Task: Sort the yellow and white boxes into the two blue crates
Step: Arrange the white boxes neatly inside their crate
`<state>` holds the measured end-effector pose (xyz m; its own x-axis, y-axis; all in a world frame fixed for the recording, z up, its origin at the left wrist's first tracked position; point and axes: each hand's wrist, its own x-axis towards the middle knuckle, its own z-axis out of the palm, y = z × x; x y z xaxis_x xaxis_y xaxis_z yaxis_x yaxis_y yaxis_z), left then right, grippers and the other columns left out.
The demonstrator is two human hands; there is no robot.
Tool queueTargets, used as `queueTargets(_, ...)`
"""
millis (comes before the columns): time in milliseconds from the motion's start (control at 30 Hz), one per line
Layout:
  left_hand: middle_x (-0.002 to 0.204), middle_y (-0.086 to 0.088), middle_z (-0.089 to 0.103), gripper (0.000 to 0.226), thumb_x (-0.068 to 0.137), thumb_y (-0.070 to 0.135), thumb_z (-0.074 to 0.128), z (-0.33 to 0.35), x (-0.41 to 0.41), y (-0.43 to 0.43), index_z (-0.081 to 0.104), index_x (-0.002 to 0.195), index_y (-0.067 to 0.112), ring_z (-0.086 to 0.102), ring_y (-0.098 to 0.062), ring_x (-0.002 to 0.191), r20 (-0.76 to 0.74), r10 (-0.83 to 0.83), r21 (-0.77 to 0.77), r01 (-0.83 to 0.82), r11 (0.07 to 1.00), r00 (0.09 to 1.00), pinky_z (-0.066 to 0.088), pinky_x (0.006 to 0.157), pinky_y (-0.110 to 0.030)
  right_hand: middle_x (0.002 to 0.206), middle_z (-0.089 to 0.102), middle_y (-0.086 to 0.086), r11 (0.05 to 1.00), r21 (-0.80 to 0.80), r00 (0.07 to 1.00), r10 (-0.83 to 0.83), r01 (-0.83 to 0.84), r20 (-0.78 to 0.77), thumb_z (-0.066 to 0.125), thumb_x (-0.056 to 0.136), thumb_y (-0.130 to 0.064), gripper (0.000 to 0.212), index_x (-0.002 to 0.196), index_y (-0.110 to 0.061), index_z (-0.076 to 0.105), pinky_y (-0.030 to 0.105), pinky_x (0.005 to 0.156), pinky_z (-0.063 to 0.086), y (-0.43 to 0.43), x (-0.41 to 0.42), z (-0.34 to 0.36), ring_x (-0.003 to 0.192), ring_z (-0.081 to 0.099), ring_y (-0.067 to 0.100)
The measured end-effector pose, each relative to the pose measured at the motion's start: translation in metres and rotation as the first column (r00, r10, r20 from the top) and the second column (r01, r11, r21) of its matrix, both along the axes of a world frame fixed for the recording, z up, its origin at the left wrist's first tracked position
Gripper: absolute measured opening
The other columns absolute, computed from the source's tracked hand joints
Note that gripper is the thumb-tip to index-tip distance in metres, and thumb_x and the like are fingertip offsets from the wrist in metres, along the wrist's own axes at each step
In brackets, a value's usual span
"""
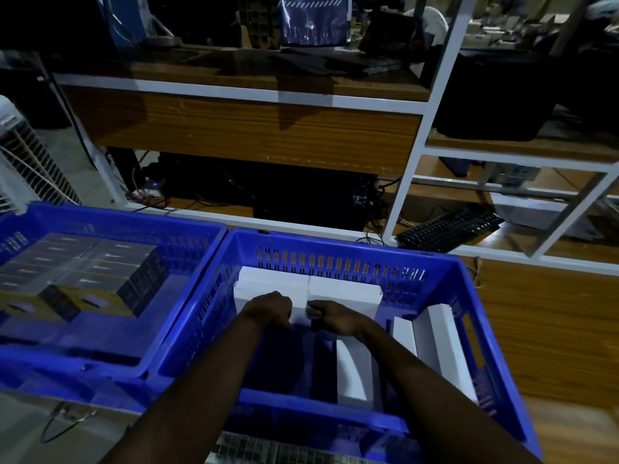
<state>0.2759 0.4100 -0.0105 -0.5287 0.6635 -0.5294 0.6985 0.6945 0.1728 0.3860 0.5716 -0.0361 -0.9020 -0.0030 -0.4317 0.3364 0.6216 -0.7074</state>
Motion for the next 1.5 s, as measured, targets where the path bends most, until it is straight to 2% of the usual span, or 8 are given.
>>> queueTargets(133, 0.120, -0.012, 0.065, 0.039, 0.085, 0.033, 0.065, 0.002, 0.006, 0.002, 0.065, 0.116, 0.010, 0.061, -0.028, 0.109, 0.015, 0.011, 0.039, -0.012, 0.999, 1.000, 0.052, 0.091, -0.039, 0.132, 0.058, 0.010, 0.993, 0.113, 1.000, -0.015, 0.014, 0.004, 0.067, 0.081, -0.021, 0.048, 0.126, -0.008, 0.056, 0.040, 0.105, 0.041, -0.010, 0.008, 0.023, 0.121, 0.053, 0.029)
queueTargets(333, 0.101, -0.009, 0.072, 0.039, 0.074, 0.046, 0.057, 0.004, 0.015, 0.009, 0.075, 0.097, 0.019, 0.068, -0.026, 0.092, -0.007, -0.036, 0.141, 0.036, 0.989, 0.999, 0.056, 0.083, -0.038, 0.129, 0.064, 0.006, 0.946, 0.323, 0.998, 0.016, 0.002, -0.052, 0.059, 0.087, -0.017, 0.035, 0.121, -0.011, 0.066, 0.028, 0.095, 0.039, -0.008, 0.010, 0.033, 0.117, 0.058, 0.027)
queueTargets(633, 0.102, -0.009, 0.069, 0.033, 0.088, 0.036, 0.042, 0.010, 0.036, 0.024, 0.069, 0.092, 0.018, 0.063, -0.033, 0.098, -0.231, -0.056, 0.365, 0.140, 0.921, 0.971, 0.047, 0.079, -0.035, 0.107, 0.073, 0.009, 0.904, 0.391, 0.963, -0.073, 0.173, -0.259, 0.059, 0.082, -0.015, 0.033, 0.113, -0.020, 0.068, 0.040, 0.086, 0.053, 0.002, 0.038, 0.076, 0.101, 0.065, 0.028)
queueTargets(833, 0.096, 0.004, 0.072, 0.025, 0.085, 0.031, 0.046, 0.023, 0.051, 0.028, 0.070, 0.089, 0.024, 0.065, -0.024, 0.092, -0.092, -0.059, 0.545, 0.100, 0.832, 0.994, 0.052, 0.081, -0.035, 0.102, 0.074, -0.002, 0.786, 0.289, 0.762, -0.323, 0.546, -0.562, 0.057, 0.081, -0.018, 0.030, 0.110, -0.021, 0.068, 0.036, 0.080, 0.055, 0.036, 0.116, 0.118, 0.092, 0.068, 0.018)
queueTargets(1000, 0.091, 0.008, 0.072, 0.019, 0.082, 0.041, 0.049, 0.044, 0.059, 0.044, 0.065, 0.084, 0.032, 0.068, -0.016, 0.087, 0.064, -0.088, 0.539, 0.040, 0.842, 0.994, 0.053, 0.079, -0.031, 0.087, 0.067, 0.007, 0.511, 0.283, 0.556, -0.531, 0.812, -0.639, 0.064, 0.082, -0.009, 0.007, 0.087, -0.012, 0.066, 0.035, 0.067, 0.049, 0.084, 0.199, 0.130, 0.080, 0.063, 0.024)
queueTargets(1233, 0.113, -0.001, 0.068, 0.033, 0.085, 0.036, 0.063, 0.062, 0.106, 0.128, 0.064, 0.114, 0.021, 0.064, -0.022, 0.099, 0.210, -0.077, 0.573, -0.059, 0.817, 0.975, 0.049, 0.081, -0.029, 0.093, 0.069, 0.011, 0.363, 0.345, 0.497, -0.707, 0.865, -0.503, 0.056, 0.092, -0.041, 0.037, 0.119, -0.015, 0.060, 0.035, 0.063, 0.048, 0.086, 0.216, 0.094, 0.081, 0.065, 0.029)
queueTargets(1367, 0.122, -0.010, 0.064, 0.063, 0.067, 0.052, 0.059, 0.045, 0.138, 0.170, 0.056, 0.122, 0.021, 0.063, -0.032, 0.104, 0.398, -0.081, 0.550, -0.167, 0.818, 0.914, 0.054, 0.089, -0.044, 0.072, 0.065, 0.005, 0.354, 0.391, 0.511, -0.735, 0.850, -0.446, 0.052, 0.094, -0.044, 0.032, 0.106, -0.018, 0.066, 0.026, 0.048, 0.032, 0.084, 0.216, 0.102, 0.061, 0.060, 0.020)
queueTargets(1500, 0.142, -0.015, 0.048, 0.064, 0.090, 0.040, 0.060, 0.030, 0.164, 0.192, 0.039, 0.143, 0.010, 0.050, -0.031, 0.126, 0.466, -0.057, 0.482, -0.199, 0.853, 0.883, 0.044, 0.096, -0.035, 0.068, 0.059, 0.003, 0.344, 0.400, 0.508, -0.737, 0.849, -0.445, 0.051, 0.095, -0.042, 0.029, 0.101, -0.017, 0.065, 0.024, 0.046, 0.029, 0.079, 0.214, 0.105, 0.055, 0.054, 0.017)
